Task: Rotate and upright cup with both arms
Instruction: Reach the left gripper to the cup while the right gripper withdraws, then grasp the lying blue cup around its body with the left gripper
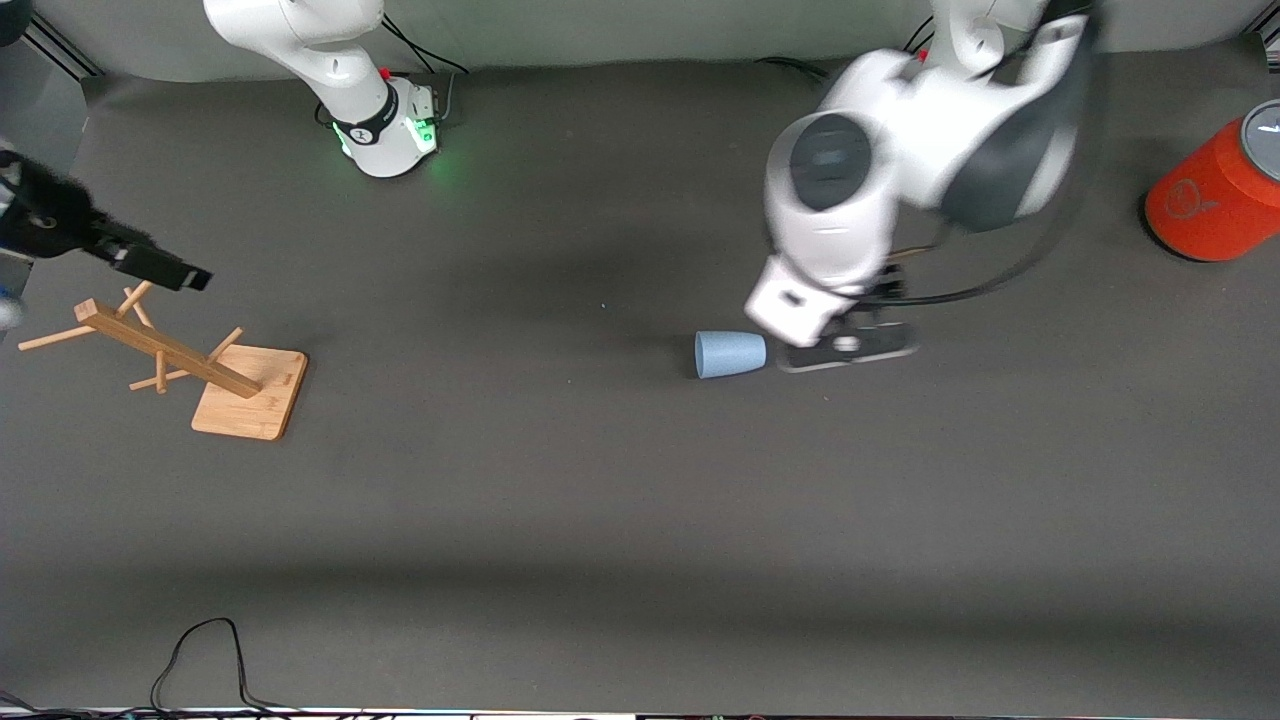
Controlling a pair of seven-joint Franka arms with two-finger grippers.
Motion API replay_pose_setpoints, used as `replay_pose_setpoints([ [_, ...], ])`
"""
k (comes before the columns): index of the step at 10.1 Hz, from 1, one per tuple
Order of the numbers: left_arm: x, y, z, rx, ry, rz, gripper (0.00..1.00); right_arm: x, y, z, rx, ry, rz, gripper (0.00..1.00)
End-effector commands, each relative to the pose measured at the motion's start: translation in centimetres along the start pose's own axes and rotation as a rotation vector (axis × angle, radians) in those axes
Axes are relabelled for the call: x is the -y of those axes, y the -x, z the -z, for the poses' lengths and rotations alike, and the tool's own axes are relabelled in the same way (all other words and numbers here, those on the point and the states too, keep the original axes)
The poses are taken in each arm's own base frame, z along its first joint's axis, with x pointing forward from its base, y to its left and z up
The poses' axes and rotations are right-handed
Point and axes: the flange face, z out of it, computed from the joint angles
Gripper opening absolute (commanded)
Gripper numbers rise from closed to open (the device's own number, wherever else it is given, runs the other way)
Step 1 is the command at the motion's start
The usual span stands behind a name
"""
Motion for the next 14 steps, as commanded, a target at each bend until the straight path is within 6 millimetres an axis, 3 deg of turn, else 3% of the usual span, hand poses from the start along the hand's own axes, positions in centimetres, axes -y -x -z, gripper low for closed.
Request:
replay_pose_setpoints([
  [1,-7.9,1.5,-3.4,-0.057,-0.1,0.051,1.0,-1.2,-1.0,-0.9,-0.054,0.011,0.16,1.0],
  [3,-13.3,4.4,-8.4,-0.076,-0.185,0.039,1.0,-1.1,-2.0,-1.8,-0.09,0.037,0.274,1.0],
  [5,-16.3,6.5,-11.7,-0.076,-0.23,-0.004,1.0,-0.8,-2.6,-2.7,-0.123,0.04,0.383,1.0],
  [8,-17.4,6.4,-14.5,-0.091,-0.265,-0.003,1.0,-1.0,-2.8,-2.2,-0.147,0.071,0.448,1.0],
  [10,-18.3,5.5,-18.2,-0.087,-0.302,-0.002,1.0,-1.1,-2.9,-2.3,-0.146,0.073,0.469,1.0],
  [11,-18.9,6.0,-19.3,-0.08,-0.315,-0.015,1.0,-0.9,-2.7,-2.2,-0.148,0.074,0.472,1.0],
  [14,-19.9,8.1,-20.1,-0.051,-0.331,-0.044,1.0,-0.8,-2.3,-2.1,-0.143,0.08,0.479,1.0],
])
